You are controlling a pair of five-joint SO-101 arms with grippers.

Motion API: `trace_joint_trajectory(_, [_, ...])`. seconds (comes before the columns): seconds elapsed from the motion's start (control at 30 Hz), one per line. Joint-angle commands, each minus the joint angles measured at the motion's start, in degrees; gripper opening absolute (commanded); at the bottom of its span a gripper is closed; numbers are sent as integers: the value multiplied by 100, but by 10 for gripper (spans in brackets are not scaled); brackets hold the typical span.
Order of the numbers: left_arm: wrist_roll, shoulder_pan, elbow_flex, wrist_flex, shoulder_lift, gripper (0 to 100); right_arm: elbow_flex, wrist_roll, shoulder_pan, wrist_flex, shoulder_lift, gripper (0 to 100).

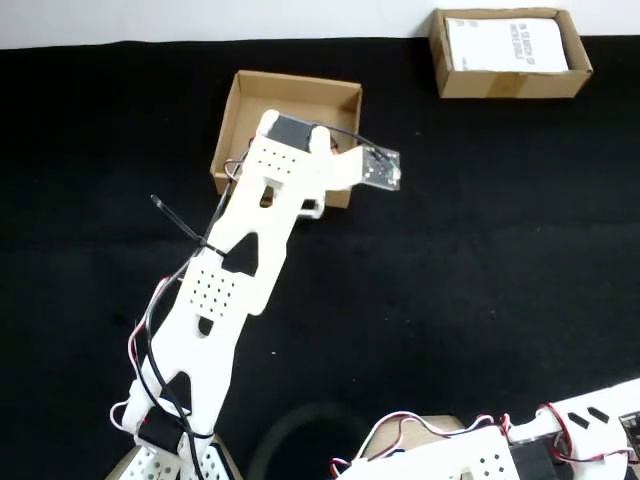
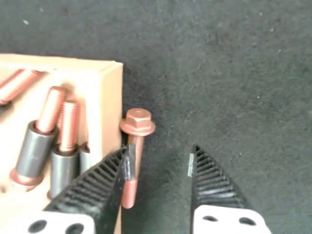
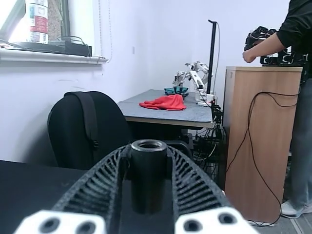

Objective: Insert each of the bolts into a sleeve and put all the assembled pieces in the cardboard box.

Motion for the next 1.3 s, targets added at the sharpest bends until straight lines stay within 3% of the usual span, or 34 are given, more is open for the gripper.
trace_joint_trajectory(0.0, [-62,-92,-268,-18,-57,177,760,62,-119,-127,-66,8])
trace_joint_trajectory(0.27, [-484,-119,-259,-308,180,177,752,343,-84,-127,-66,8])
trace_joint_trajectory(0.6, [-501,-189,-242,-1143,541,174,444,343,-110,-101,-66,8])
trace_joint_trajectory(0.97, [-659,-532,-242,-1134,1121,169,444,835,-224,-110,-66,8])
trace_joint_trajectory(1.1, [-668,-690,-242,-1152,1270,136,224,835,-268,-92,-66,8])
trace_joint_trajectory(1.27, [-633,-716,-259,-1134,1253,6,110,835,-374,-92,-66,8])
